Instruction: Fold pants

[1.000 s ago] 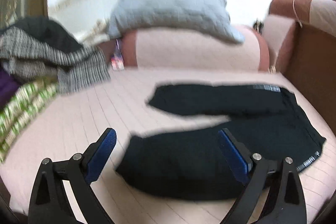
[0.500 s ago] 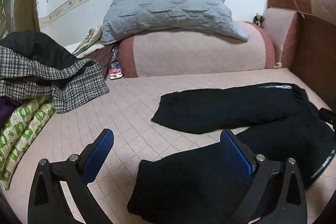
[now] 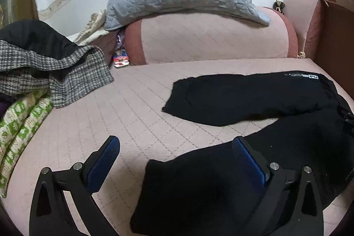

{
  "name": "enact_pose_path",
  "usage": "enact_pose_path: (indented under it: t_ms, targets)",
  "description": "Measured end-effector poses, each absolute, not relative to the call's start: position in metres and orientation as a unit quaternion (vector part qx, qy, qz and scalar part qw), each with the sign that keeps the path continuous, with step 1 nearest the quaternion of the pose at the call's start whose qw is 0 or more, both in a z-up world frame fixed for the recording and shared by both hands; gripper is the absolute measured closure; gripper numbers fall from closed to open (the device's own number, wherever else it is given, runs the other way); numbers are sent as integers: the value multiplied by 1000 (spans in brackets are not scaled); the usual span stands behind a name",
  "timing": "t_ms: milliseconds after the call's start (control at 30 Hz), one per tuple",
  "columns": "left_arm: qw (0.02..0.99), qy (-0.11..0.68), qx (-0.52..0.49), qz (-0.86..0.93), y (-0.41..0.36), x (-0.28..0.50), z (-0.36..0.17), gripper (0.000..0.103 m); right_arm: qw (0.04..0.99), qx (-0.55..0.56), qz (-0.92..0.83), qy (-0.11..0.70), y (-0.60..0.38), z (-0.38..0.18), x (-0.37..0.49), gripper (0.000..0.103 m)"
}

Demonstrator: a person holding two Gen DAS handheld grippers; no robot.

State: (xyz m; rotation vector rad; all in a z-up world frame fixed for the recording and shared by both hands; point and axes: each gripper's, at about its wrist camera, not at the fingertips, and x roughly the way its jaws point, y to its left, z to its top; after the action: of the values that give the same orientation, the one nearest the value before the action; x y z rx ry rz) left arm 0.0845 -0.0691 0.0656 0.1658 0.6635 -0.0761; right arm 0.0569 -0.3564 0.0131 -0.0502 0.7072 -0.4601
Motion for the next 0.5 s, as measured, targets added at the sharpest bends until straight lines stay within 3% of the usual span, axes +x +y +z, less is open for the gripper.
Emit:
enact_pose_path:
  t_ms: [167, 267, 400, 500]
  targets:
    - [933, 354, 48, -39, -38, 100, 72, 2, 922, -20, -209, 326, -377, 25, 52, 7]
    - [916, 395, -52, -48, 7, 112, 75, 2, 919, -2, -220, 326, -398, 26, 39, 7]
    - [878, 440, -174, -62, 52, 113, 59, 2, 913, 76, -232, 328, -432, 35, 5, 7]
    - [870, 456, -179, -57, 56, 103, 52, 2, 907, 142, -245, 311, -457, 47, -33, 7]
